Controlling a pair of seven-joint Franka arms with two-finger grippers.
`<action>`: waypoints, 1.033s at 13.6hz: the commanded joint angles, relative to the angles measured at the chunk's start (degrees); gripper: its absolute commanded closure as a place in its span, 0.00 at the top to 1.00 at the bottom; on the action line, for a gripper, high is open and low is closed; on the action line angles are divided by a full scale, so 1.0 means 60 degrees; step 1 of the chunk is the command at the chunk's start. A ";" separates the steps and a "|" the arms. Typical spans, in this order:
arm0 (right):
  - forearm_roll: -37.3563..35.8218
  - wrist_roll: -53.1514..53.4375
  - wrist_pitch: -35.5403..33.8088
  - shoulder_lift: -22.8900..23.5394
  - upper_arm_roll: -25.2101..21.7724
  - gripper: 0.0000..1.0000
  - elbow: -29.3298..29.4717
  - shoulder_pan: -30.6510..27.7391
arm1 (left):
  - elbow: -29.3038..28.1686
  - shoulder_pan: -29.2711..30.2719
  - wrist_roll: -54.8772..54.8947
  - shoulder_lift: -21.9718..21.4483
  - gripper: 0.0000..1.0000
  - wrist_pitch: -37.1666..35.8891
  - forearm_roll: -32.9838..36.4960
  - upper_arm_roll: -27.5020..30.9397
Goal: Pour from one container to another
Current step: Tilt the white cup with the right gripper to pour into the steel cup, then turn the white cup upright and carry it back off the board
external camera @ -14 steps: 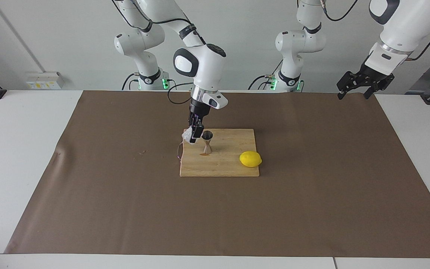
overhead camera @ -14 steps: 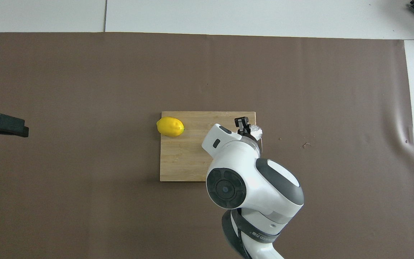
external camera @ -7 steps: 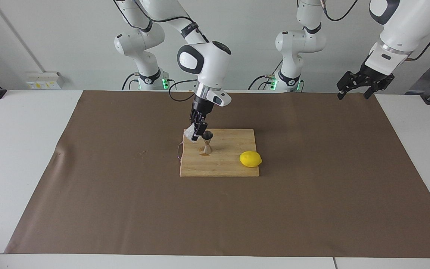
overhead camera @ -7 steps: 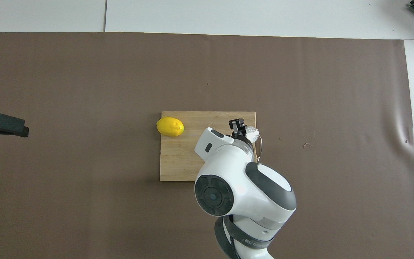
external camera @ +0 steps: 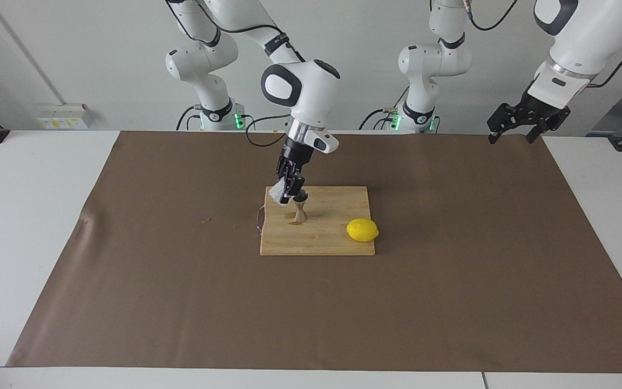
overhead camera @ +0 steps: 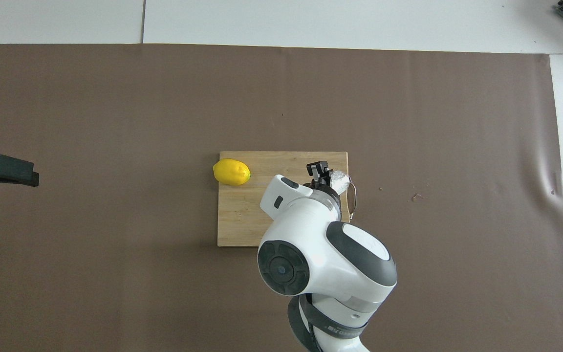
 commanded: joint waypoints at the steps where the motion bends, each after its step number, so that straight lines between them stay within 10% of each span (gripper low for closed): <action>1: -0.0335 0.0136 -0.0240 0.0209 0.0089 0.00 0.0232 -0.0030 | -0.0067 0.0070 0.0021 -0.0147 1.00 -0.0110 0.0154 -0.0066; 14: -0.0452 0.0063 -0.0811 0.0810 0.0133 0.00 0.1008 0.0219 | -0.0067 0.0070 0.0021 -0.0147 1.00 -0.0110 0.0154 -0.0066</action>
